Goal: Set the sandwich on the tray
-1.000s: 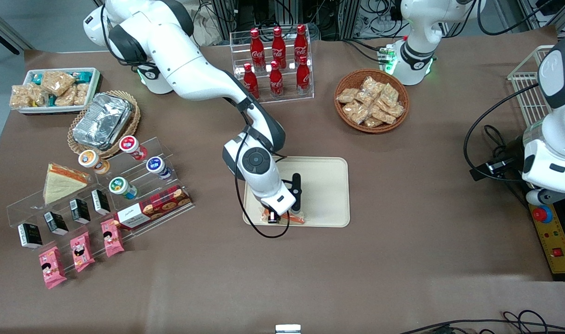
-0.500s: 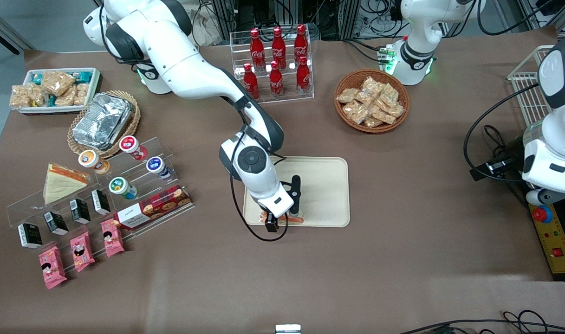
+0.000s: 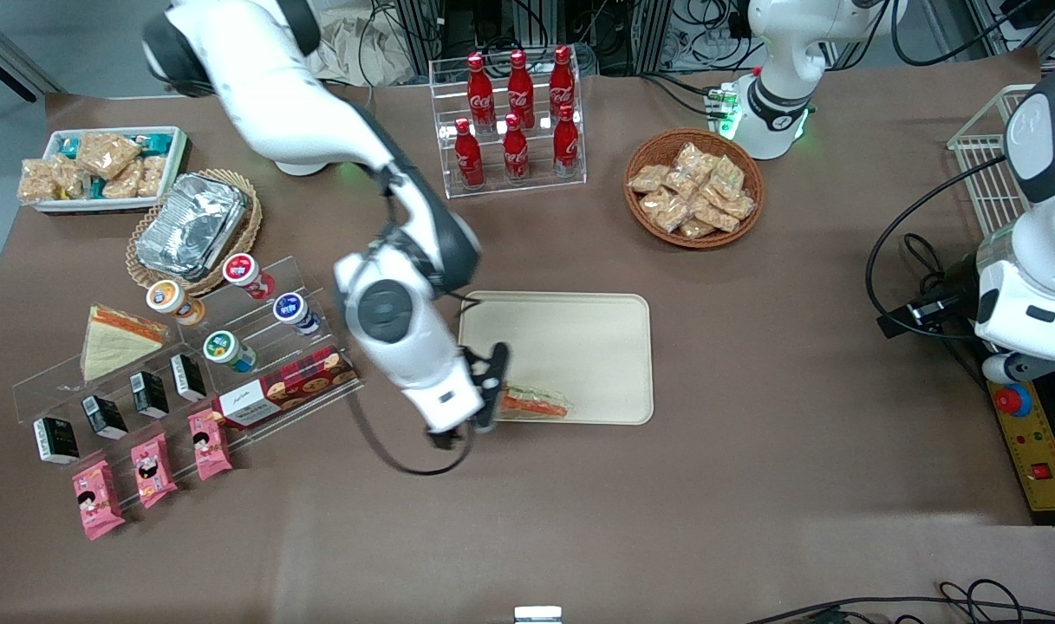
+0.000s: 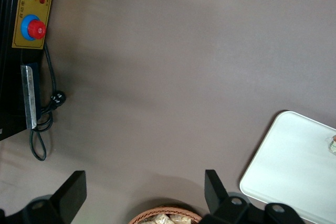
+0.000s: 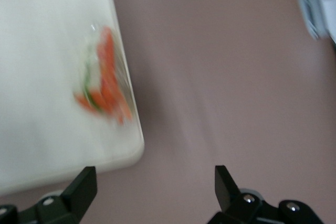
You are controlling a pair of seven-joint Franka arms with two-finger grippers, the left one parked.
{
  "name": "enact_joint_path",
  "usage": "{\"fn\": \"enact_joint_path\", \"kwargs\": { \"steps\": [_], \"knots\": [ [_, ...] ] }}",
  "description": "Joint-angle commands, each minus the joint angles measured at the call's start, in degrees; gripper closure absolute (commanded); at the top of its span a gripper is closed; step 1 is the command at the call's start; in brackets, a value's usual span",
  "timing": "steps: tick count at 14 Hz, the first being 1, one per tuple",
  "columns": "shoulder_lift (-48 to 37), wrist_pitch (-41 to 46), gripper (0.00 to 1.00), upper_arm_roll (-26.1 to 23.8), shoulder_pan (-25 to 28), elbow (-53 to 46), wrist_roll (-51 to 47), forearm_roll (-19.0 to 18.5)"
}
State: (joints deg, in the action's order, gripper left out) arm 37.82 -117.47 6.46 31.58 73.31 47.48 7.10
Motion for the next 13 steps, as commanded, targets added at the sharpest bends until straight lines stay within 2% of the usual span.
{"fn": "enact_joint_path", "kwargs": {
  "steps": [1,4,7,9,13],
  "knots": [
    [-8.1,8.63,0.0,-0.84,-7.64,3.59,0.77,1.42],
    [-12.67,15.76,0.0,-0.84,-15.12,3.59,0.43,1.33],
    [-15.23,19.73,0.0,0.65,-18.65,3.59,-0.54,2.03],
    [-17.16,21.48,0.0,5.03,-18.48,3.5,-7.27,2.04],
    [-18.66,22.63,0.0,10.22,-18.66,3.24,-23.81,1.6]
  ]
}}
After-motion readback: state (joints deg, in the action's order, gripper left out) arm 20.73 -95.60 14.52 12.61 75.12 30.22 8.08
